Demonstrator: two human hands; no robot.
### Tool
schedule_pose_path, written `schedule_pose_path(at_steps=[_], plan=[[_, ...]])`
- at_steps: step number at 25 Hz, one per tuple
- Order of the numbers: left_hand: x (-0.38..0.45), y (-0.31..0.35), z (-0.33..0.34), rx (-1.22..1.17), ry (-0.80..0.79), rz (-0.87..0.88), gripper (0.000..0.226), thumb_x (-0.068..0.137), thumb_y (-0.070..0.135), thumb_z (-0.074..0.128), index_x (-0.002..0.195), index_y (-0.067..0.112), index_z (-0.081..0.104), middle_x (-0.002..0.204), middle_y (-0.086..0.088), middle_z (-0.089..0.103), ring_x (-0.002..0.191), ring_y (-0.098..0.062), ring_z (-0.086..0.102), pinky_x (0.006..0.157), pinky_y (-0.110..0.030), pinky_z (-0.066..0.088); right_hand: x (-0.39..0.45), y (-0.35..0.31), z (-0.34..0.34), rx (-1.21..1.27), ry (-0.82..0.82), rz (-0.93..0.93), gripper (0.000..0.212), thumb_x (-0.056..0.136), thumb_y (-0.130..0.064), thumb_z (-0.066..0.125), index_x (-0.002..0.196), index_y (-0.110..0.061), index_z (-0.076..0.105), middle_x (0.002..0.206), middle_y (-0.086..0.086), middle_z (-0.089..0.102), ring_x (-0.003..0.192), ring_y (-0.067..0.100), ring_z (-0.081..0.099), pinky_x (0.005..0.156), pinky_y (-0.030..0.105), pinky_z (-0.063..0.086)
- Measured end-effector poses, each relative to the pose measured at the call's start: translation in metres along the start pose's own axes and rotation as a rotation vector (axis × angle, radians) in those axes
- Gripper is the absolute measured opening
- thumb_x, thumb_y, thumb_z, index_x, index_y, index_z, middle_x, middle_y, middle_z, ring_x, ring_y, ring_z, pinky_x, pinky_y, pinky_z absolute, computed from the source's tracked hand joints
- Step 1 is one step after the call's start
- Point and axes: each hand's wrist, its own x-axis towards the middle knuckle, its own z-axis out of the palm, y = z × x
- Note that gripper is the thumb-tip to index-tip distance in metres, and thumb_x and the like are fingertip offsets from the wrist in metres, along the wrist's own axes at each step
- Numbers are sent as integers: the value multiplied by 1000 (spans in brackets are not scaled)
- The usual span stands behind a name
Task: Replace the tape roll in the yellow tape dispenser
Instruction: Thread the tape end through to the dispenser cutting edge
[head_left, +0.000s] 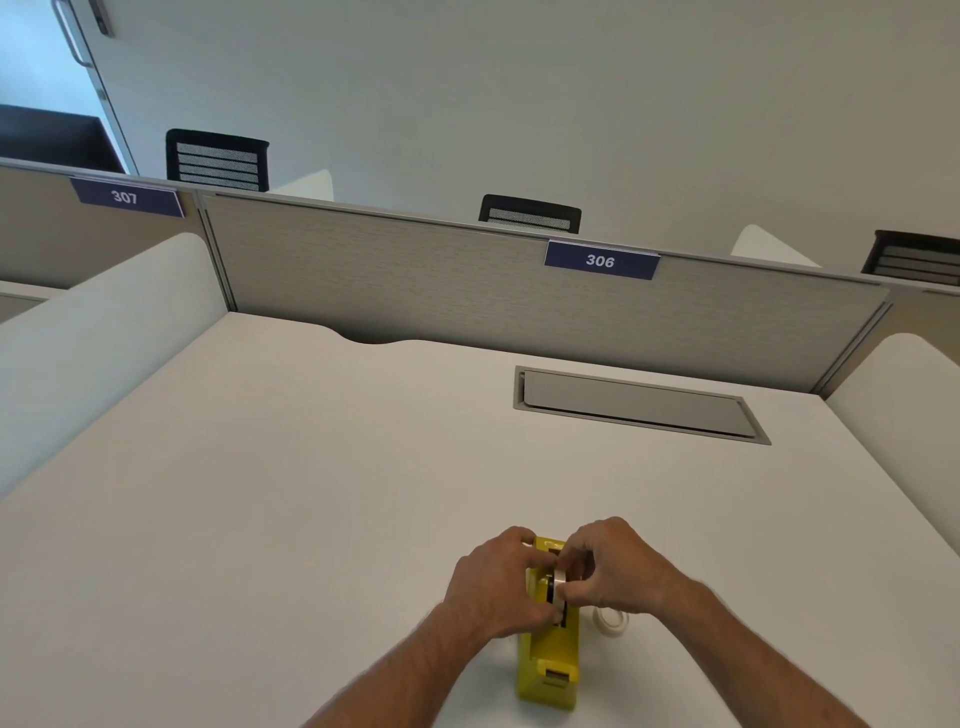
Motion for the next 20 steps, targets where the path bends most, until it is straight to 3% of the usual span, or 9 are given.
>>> schedule_pose_path(at_steps=[5,15,20], plan=[[0,0,1,-3,1,1,68,67,64,71,132,51,54,146,16,43,123,-12,51,94,-33,47,-1,-2,2,-37,-3,16,33,62,-42,78,89,-25,74,78,-10,68,71,10,64,58,16,53],[4,-3,4,-52,-54,-20,75,61,64,79,130,54,52,142,18,41,119,-9,53,94,-36,50,-8,-2,8,-100,71,-87,37,61,-48,78,89,-24,73,83,-7,65,72,8,57,67,27,52],[4,-2,5,-53,-41,-42,73,61,62,79,129,53,54,144,19,39,121,-10,51,95,-36,50,-14,0,8,-18,106,-109,24,70,-38,80,91,-27,79,80,-7,70,72,10,63,68,27,55]])
